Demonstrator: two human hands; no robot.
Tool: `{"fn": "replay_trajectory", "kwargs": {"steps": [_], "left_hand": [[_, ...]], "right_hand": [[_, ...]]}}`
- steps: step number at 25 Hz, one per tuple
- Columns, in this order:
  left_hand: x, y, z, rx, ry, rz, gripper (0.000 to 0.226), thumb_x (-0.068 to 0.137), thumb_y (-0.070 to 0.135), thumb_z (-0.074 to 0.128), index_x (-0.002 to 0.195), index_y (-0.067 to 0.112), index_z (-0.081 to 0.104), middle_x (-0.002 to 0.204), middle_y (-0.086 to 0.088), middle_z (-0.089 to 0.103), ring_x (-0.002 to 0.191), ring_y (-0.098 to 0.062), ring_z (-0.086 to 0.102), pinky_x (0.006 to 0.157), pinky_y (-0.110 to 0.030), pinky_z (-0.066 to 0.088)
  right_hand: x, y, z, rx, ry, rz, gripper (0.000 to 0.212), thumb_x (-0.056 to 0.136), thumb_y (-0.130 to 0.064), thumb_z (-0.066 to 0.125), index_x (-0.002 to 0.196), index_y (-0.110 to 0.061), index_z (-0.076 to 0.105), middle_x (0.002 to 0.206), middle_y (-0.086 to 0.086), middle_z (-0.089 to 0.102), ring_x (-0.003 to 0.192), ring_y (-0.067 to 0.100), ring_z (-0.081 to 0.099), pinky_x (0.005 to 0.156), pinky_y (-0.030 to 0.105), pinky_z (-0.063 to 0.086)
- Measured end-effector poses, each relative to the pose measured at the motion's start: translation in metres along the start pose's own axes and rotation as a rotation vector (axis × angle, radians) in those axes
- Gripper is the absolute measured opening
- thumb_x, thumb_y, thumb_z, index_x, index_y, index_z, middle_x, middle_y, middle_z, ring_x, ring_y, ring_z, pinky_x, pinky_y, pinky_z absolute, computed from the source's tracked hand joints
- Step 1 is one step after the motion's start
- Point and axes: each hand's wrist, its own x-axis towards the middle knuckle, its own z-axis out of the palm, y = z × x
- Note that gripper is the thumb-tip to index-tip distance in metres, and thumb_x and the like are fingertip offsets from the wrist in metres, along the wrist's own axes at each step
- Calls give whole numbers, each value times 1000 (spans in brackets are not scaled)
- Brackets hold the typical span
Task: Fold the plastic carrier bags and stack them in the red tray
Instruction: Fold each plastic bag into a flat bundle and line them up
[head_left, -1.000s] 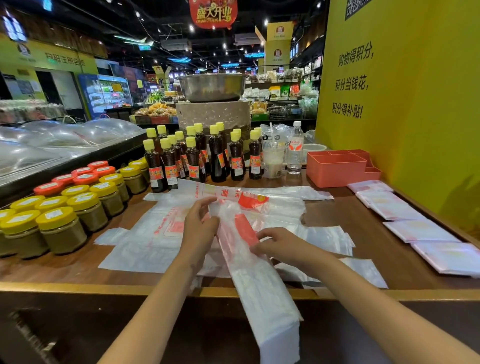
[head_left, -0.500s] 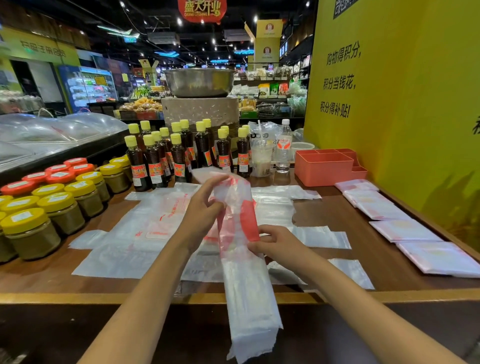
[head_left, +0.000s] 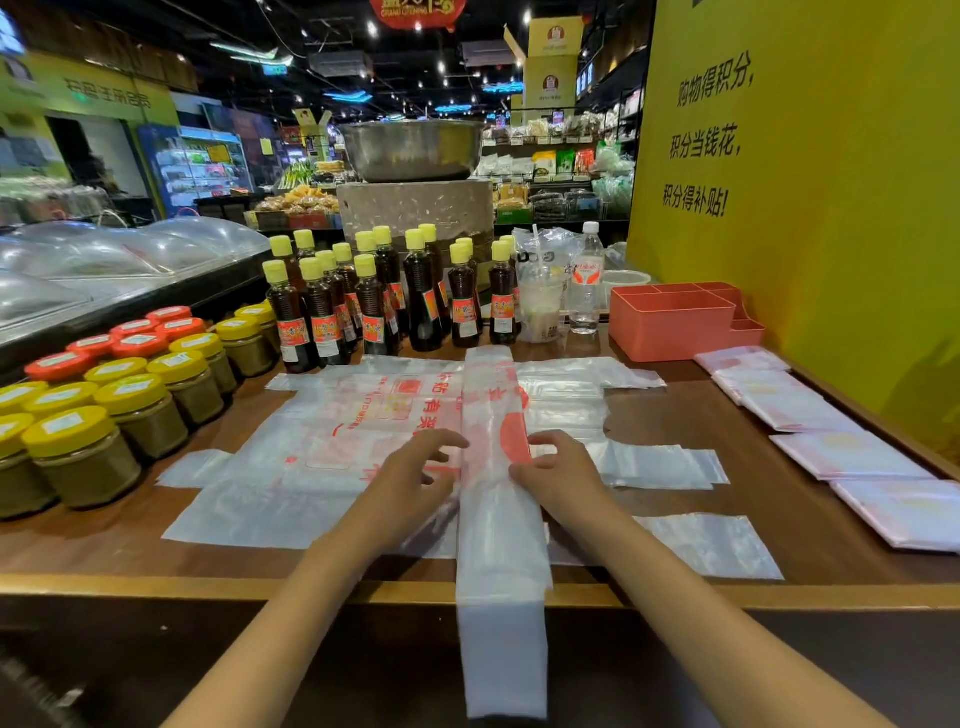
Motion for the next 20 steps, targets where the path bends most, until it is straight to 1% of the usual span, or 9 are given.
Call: {"fn": "replay_trajectory", "kwargs": {"steps": [2, 3, 5, 6, 8, 11, 14, 17, 20], "left_hand": [[-21, 1, -1, 100, -118, 82, 37, 98, 28, 60, 129, 48, 53, 143, 28, 42, 129, 5, 42, 98, -14, 41], [-30, 2, -3, 132, -160, 105, 39, 98, 33, 59, 131, 52, 51, 146, 34, 36, 130, 11, 36, 101, -11, 39], [-48, 3, -11, 169, -240, 138, 41, 100, 38, 54, 133, 61, 45, 145, 46, 26, 129, 23, 27, 100, -4, 33], [-55, 3, -15, 178, -282, 146, 43, 101, 36, 53, 133, 63, 44, 144, 49, 25, 129, 26, 24, 100, -2, 30], [-63, 0, -21, 186, -336, 147, 48, 103, 27, 51, 134, 62, 44, 146, 47, 25, 133, 25, 21, 107, -6, 25], [-61, 4, -21, 290, -313, 162, 46, 101, 36, 55, 138, 60, 41, 150, 42, 21, 137, 16, 20, 112, -16, 23], [-48, 13, -14, 432, -266, 208, 52, 99, 42, 55, 146, 53, 35, 156, 29, 23, 142, 5, 21, 117, -25, 21], [-41, 12, -9, 432, -276, 198, 50, 100, 46, 51, 148, 49, 35, 157, 25, 29, 143, 1, 26, 117, -26, 22], [-41, 12, -9, 318, -297, 116, 40, 101, 43, 51, 140, 48, 46, 142, 28, 45, 126, 9, 39, 108, -20, 33]], "right_hand": [[1, -2, 0, -139, 9, -86, 38, 99, -50, 55, 128, -25, 52, 122, -2, 63, 107, 16, 64, 90, 38, 58], [0, -2, -4, -269, 23, -160, 40, 101, -52, 50, 130, -25, 53, 127, -5, 60, 113, 14, 60, 95, 36, 55], [-5, -2, -18, -522, 37, -321, 29, 103, -32, 51, 131, -26, 57, 136, -10, 53, 120, 6, 51, 106, 32, 47], [-10, 0, -26, -602, 0, -391, 28, 102, -20, 52, 127, -29, 60, 136, -14, 52, 119, 2, 48, 108, 30, 45], [-20, 9, -44, -705, -132, -481, 36, 95, -6, 53, 116, -34, 65, 130, -21, 54, 118, -2, 49, 105, 26, 45], [-31, 18, -53, -737, -292, -479, 38, 94, -12, 60, 117, -42, 65, 134, -29, 49, 125, -6, 46, 105, 19, 44], [-30, 22, -51, -744, -248, -493, 38, 96, -28, 65, 130, -45, 59, 138, -32, 43, 129, -9, 41, 109, 19, 40], [-29, 25, -47, -830, -243, -548, 41, 98, -40, 61, 137, -43, 54, 144, -25, 46, 133, -7, 39, 114, 24, 36], [-31, 22, -45, -884, -249, -494, 37, 100, -38, 56, 136, -40, 56, 143, -21, 51, 130, 0, 45, 110, 24, 38]]}}
